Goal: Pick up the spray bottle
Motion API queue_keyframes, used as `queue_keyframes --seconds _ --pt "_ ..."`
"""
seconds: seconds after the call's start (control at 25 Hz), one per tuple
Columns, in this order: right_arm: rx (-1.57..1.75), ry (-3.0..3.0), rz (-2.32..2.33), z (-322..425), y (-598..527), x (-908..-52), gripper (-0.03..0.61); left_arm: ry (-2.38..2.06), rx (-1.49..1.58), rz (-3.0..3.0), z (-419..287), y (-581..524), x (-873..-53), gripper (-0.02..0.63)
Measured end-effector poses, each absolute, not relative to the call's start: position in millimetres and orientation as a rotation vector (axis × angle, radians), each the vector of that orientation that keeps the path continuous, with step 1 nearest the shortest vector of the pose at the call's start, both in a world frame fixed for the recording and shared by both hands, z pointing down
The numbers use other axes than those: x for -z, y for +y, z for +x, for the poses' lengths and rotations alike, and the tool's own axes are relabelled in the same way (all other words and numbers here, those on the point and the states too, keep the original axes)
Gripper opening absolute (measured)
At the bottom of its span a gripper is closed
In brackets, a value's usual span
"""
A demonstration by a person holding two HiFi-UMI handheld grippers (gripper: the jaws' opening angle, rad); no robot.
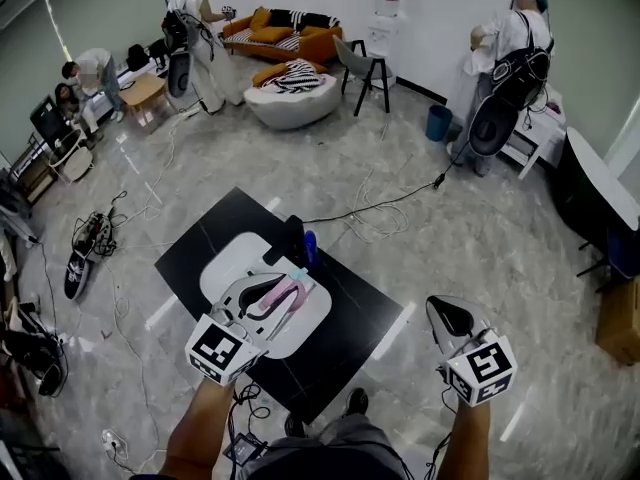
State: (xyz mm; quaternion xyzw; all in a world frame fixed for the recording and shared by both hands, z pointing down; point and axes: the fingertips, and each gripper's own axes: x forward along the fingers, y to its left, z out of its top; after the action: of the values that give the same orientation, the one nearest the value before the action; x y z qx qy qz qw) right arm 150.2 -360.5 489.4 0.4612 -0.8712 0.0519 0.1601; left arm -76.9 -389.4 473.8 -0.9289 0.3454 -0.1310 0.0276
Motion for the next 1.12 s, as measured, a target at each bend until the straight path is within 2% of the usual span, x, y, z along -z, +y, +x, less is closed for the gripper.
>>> queue_keyframes --seconds 0.48,0.76,1.12 --pt "0.052 -2.537 1.228 62 -316 -415 0.008 1.202 0.278 -2.757 -181 -315 -400 0.089" --pt "0.099 -2.546 1.137 -17 -288 -405 0.008 1.298 0.251 -2.715 -268 -278 -400 0.089" --pt "0.123 -2.541 1.071 -76 -272 -399 0.008 1.367 0.224 -2.708 -329 -253 -407 0.089"
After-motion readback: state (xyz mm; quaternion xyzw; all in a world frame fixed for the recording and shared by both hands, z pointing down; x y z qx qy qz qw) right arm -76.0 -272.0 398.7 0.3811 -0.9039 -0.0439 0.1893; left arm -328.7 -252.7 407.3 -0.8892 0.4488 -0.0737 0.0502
